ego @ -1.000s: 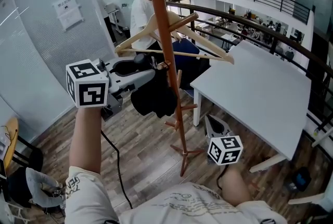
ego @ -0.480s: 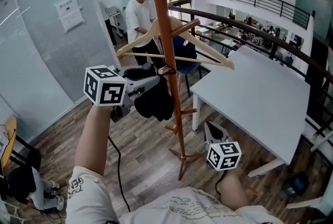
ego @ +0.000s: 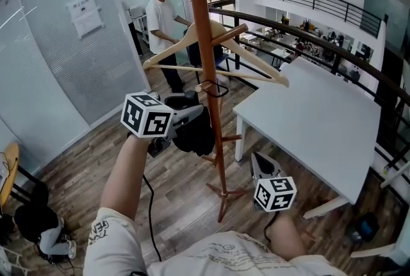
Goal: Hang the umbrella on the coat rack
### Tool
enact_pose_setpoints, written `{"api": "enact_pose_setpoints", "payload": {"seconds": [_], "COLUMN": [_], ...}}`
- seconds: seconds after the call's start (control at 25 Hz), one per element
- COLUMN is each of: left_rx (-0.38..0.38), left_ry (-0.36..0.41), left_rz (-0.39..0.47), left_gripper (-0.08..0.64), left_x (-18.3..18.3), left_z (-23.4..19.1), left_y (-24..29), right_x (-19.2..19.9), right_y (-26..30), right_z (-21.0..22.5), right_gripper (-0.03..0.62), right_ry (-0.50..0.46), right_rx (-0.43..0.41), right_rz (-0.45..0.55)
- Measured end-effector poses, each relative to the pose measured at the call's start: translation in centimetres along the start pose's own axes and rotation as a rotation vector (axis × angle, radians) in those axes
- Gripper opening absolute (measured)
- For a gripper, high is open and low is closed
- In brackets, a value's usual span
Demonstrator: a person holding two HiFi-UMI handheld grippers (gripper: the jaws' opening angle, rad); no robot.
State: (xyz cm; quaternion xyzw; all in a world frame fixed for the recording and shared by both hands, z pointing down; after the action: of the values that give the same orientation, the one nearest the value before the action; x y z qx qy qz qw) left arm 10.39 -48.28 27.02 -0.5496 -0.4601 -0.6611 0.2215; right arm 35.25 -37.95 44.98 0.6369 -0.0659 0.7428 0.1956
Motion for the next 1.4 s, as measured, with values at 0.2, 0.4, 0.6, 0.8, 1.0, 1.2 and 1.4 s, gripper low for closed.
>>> {"api": "enact_pose_setpoints", "payload": {"seconds": [0.2,0.4,0.6,0.8,1.0,1.2,1.4], "left_rx": [-0.02,-0.048,-0.067,-0.066,-0.079,-0.09,-0.155], "left_ry": [-0.025,-0.023,-0.005,-0.047,-0.034,-0.048,-0.041], "left_rz": [-0.041,-0.052,-0.078,-0.037,-0.011,0.093,0.162], "left_gripper": [0.158,0.158,0.158,0.158,0.158,0.16,0.167], "left_x": [2.9,5.0,6.8,7.8,7.9,8.1,8.6], "left_z": [-0.3,-0.3,0.2,-0.3,0.6,0.6,0.9], "left_y": [2.1,3.2,4.5,4.2,4.5,3.9,2.9], "right_x": [0.6,0.8,1.1,1.5,1.8,2.0,2.0], "right_y": [0.0,0.1,0.5,1.0,0.6,0.8,1.0], "right_z": [0.2,0.3,0.2,-0.6,-0.3,-0.8,-0.8], "right_gripper": [-0.002,-0.002,-0.002,-0.002,-0.002,-0.002,-0.002], "right_ry": [-0.005,-0.005,-0.009,-0.016,-0.018,-0.019,-0.017], "right_rx": [0.0,0.003,-0.003,-0.009,-0.011,-0.008,-0.002], "right_rz": [-0.009,-0.022,-0.031,-0.042,-0.045,-0.049,-0.049]}}
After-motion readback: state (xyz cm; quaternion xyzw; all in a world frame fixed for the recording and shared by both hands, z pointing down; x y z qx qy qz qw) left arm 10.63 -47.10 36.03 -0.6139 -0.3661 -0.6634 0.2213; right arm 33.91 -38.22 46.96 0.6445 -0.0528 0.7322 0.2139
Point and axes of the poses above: the fingertips, and each gripper's own axes: y forward along the fingers, z to its right, x out of its underside, the point moved 8 cm from there along -y, backward along the fingers, and after that the axes turned 4 degrees about x, right-handed, at the moved point
